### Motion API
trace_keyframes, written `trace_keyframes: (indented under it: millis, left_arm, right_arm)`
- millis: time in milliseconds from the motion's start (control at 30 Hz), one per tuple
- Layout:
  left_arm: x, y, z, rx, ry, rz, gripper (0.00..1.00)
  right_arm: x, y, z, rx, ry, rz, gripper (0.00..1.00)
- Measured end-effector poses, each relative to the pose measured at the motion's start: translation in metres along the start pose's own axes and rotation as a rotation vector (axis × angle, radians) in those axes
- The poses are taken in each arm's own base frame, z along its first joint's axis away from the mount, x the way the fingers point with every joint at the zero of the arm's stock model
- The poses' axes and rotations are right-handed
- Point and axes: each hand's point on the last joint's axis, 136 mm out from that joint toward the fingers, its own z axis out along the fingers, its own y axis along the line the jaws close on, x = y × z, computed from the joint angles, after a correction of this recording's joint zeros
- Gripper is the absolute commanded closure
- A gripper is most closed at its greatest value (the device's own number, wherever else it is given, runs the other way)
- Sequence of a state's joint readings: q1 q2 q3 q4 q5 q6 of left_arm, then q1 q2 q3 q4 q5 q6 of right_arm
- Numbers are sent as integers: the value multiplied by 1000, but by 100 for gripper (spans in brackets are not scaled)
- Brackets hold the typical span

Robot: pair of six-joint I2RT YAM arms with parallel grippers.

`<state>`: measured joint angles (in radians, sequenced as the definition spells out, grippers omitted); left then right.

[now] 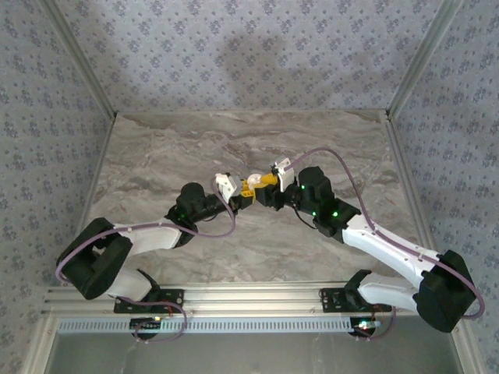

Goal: Insert the wireless bluetooth earbuds into the charging case

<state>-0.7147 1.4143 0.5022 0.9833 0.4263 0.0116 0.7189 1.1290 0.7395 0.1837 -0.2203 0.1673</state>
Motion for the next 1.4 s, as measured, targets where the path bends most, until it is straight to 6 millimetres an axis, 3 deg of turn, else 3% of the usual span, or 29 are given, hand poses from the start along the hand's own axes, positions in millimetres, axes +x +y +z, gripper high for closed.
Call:
trace_keyframes:
  millis: [333, 767, 1067, 1400]
  left_arm:
    - [-5, -1, -1, 0, -13, 13, 88]
    - [-6, -1, -2, 0, -15, 14, 88]
    - [-9, -1, -3, 0, -20, 18, 88]
    - [-7, -1, -3, 0, -12, 24, 88]
  right_arm:
    - [-5, 5, -5, -25, -13, 4, 49]
    - [-30, 7, -28, -86, -84, 71, 47]
    - [-28, -8, -31, -116, -60, 213, 73]
    - [-10, -1, -18, -190, 35, 290, 84]
